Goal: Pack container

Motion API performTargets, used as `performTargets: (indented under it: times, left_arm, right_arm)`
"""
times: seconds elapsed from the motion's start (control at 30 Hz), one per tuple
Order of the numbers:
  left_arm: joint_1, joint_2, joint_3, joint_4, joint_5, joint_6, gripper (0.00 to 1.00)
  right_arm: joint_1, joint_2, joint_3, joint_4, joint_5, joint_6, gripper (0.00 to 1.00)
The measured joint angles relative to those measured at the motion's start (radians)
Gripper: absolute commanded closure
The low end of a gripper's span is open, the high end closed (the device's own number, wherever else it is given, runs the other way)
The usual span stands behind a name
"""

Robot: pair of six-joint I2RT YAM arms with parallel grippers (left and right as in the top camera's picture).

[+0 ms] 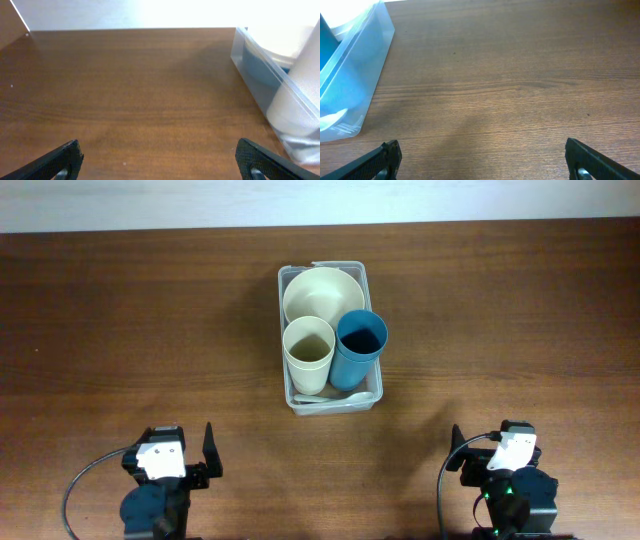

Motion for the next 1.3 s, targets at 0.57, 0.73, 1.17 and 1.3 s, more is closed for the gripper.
performTargets:
  times: [0.57, 0.73, 1.17, 1.3]
  left_arm:
    - [0.0, -0.001, -0.008, -0.116, 0.0, 0.0, 0.0]
    - [0.0, -0.001, -0.009, -0.202, 0.0, 0.0, 0.01]
    - [0.0, -0.001, -0.009, -0.246, 0.0, 0.0, 0.0]
    - [0.0, -0.001, -0.009, -0.246, 0.0, 0.0, 0.0]
  right_arm:
    - [0.0, 0.0, 0.0, 0.0, 0.0, 0.0, 0.01]
    - [0.0, 0.0, 0.0, 0.0, 0.0, 0.0, 0.01]
    - [0.0, 0.0, 0.0, 0.0, 0.0, 0.0, 0.01]
    - [0.0, 0.0, 0.0, 0.0, 0.0, 0.0, 0.01]
